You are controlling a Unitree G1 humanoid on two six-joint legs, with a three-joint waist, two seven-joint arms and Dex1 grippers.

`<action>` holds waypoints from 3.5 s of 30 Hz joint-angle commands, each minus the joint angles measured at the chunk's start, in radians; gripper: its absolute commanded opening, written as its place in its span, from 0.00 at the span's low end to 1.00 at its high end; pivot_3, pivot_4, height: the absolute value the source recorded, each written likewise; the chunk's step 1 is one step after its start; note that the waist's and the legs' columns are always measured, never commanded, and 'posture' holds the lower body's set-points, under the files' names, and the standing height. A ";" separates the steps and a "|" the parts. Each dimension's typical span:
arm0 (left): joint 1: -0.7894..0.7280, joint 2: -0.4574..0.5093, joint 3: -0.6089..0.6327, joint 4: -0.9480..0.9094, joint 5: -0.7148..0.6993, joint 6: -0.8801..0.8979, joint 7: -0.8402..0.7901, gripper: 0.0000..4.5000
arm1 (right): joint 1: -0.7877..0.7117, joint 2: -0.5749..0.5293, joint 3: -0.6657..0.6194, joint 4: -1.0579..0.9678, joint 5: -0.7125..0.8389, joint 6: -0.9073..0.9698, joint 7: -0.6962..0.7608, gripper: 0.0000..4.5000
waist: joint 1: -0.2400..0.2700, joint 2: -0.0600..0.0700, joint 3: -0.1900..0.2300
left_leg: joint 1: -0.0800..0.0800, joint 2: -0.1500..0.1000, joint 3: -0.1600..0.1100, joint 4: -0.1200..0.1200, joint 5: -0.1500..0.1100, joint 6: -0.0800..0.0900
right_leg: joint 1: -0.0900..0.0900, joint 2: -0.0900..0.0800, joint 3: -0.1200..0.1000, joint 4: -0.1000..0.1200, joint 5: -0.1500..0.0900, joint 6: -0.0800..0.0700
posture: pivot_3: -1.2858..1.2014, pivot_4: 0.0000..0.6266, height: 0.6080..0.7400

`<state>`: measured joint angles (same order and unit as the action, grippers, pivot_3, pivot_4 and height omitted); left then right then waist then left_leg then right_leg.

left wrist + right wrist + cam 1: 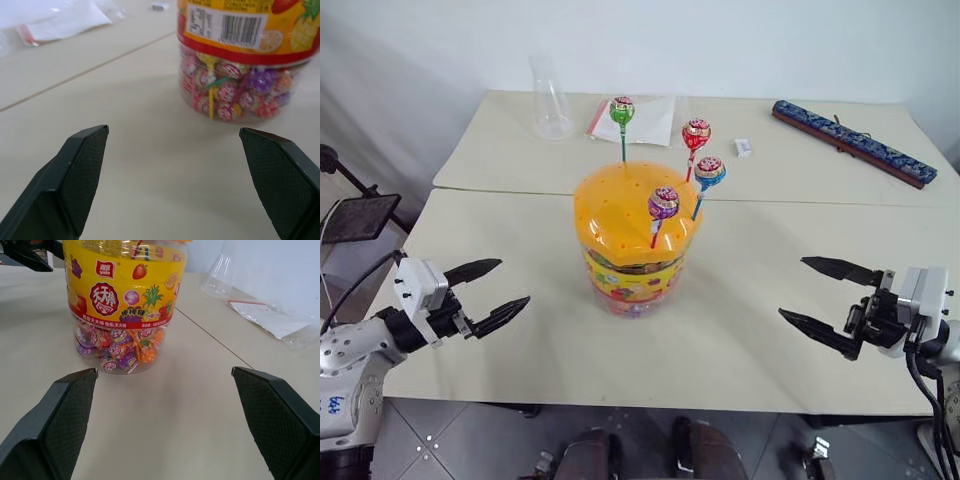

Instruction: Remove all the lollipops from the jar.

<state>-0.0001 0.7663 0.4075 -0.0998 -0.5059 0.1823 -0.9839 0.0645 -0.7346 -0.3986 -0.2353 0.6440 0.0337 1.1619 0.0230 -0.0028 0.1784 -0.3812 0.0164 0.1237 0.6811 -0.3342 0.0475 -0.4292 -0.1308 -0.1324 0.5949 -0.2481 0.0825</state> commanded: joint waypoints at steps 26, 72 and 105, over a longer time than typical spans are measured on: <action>-1.154 -0.266 -0.287 0.816 -0.113 0.213 -0.295 0.99 | 0.095 0.167 -0.239 -0.540 0.516 0.136 -0.471 1.00 | -0.003 -0.006 0.002 | 0.003 0.000 0.009 0.000 0.002 0.001 | 0.001 0.018 0.002 0.001 0.002 0.003 | 0.52 0.24 1.00; -0.030 0.014 0.117 -0.147 -0.025 0.847 0.286 0.00 | -0.214 -0.069 0.185 -0.201 0.189 0.204 0.057 1.00 | 0.002 -0.012 0.004 | 0.010 0.010 0.014 0.003 -0.011 -0.011 | -0.001 0.012 0.022 0.002 -0.001 -0.002 | 0.52 0.24 1.00; -0.300 -0.050 0.190 -0.116 -0.594 0.590 -0.080 1.00 | -0.710 0.175 0.403 -0.161 0.216 0.608 -0.418 0.96 | -0.040 -0.005 0.000 | 0.010 0.015 0.028 0.002 -0.006 -0.011 | -0.015 0.018 0.024 0.024 -0.005 -0.009 | 0.52 0.24 1.00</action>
<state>-0.3060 0.7135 0.5874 -0.1899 -1.0933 0.7987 -1.0640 -0.6209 -0.5658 0.0098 -0.3869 0.8619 0.6386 0.7526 -0.0170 -0.0083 0.1785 -0.3716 0.0311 0.1512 0.6835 -0.3404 0.0366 -0.4442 -0.1124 -0.1089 0.6184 -0.2533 0.0738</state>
